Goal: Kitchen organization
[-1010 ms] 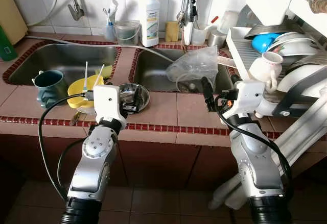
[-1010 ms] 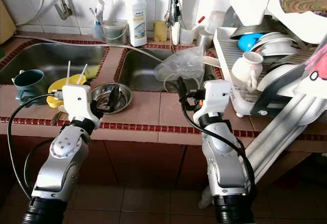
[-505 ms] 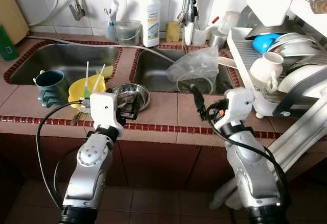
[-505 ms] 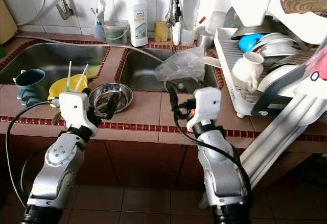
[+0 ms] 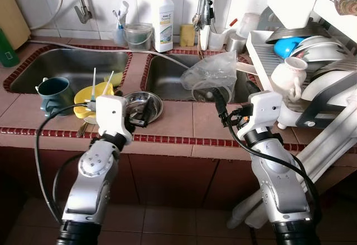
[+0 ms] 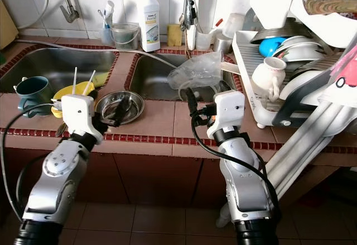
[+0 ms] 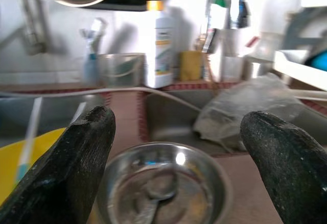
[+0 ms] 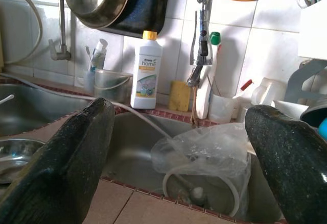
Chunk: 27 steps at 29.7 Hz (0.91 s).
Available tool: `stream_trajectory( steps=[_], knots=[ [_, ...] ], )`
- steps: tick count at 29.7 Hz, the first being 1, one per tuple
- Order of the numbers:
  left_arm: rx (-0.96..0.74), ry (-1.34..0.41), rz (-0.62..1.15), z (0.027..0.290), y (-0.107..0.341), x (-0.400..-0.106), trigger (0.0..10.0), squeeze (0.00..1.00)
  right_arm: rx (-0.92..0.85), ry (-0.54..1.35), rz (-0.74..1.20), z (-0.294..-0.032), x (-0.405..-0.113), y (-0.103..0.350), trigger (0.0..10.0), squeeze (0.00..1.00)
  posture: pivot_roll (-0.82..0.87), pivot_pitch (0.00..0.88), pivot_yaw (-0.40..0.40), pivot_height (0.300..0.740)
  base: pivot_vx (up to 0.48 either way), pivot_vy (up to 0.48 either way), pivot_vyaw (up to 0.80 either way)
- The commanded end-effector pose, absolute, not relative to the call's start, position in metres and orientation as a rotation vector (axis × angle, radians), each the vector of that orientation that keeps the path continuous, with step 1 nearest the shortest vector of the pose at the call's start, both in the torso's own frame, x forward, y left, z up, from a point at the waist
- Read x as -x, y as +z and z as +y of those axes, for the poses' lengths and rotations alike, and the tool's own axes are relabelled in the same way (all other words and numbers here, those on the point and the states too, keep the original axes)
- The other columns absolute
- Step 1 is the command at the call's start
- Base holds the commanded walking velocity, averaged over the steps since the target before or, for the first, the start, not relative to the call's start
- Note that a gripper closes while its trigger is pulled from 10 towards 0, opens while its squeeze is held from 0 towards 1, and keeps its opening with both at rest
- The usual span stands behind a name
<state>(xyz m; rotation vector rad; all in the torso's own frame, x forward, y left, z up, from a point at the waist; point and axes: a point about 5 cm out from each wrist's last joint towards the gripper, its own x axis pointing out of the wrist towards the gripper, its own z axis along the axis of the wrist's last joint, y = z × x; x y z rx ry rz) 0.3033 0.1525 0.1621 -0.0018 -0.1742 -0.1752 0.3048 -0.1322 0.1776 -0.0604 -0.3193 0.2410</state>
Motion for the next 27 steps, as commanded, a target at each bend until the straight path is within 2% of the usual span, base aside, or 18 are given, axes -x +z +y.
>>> stream_trajectory(
  steps=[1,6,10,27],
  knots=[
    [0.016,-0.178,-0.19,0.1508,0.1693,-0.3055,10.0,0.0,0.067,0.235,-0.352,-0.1332,-0.3017,0.1832,10.0,0.0,-0.07,0.0,0.015,0.74,0.0,0.0,0.0],
    [0.025,-0.201,-0.194,0.1449,0.1733,-0.3075,10.0,0.0,0.074,0.254,-0.36,-0.1309,-0.3015,0.1837,10.0,0.0,-0.08,0.0,0.016,0.74,0.0,0.0,0.0],
    [0.016,-0.216,-0.198,0.1432,0.1749,-0.3087,10.0,0.0,0.074,0.263,-0.367,-0.1303,-0.302,0.1848,10.0,0.0,-0.07,0.0,0.015,0.74,0.0,0.264,0.0],
    [-0.01,-0.229,-0.194,0.1439,0.1762,-0.3097,10.0,0.0,0.059,0.288,-0.388,-0.126,-0.3022,0.1861,10.0,0.0,-0.06,0.0,0.018,0.74,0.0,0.385,0.0]
  ],
)
